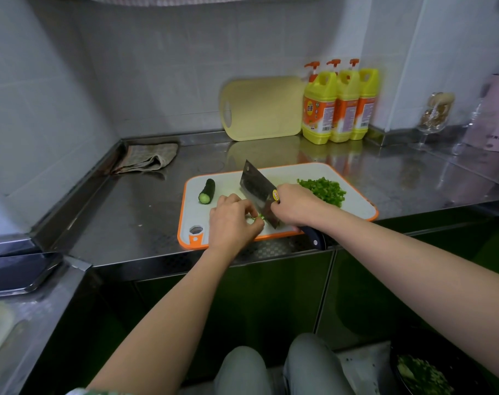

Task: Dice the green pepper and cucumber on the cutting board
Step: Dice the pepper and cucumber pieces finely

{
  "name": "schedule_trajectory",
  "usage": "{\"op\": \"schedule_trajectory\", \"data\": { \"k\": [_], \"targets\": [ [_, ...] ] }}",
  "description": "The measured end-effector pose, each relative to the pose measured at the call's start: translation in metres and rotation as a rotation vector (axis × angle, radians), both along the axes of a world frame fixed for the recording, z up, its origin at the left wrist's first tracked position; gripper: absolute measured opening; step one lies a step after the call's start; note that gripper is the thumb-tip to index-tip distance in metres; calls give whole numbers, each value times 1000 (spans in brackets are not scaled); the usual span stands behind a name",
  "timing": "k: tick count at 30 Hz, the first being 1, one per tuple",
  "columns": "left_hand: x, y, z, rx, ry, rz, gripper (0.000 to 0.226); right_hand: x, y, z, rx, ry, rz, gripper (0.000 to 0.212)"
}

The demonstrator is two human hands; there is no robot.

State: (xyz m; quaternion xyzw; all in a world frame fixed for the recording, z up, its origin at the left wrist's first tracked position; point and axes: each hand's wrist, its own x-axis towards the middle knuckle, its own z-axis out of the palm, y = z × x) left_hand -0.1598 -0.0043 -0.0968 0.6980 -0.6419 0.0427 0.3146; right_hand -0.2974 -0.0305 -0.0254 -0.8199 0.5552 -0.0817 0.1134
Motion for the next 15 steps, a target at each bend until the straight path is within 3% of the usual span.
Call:
{"op": "schedule_trajectory", "data": {
  "k": [8, 15],
  "targets": [
    [0, 0, 0, -20, 22, -8, 8, 13, -2, 7, 87, 39, -18, 10],
    [1, 0, 1, -22, 39, -8, 10, 9, -9, -7, -24, -85, -65, 12]
  ]
}}
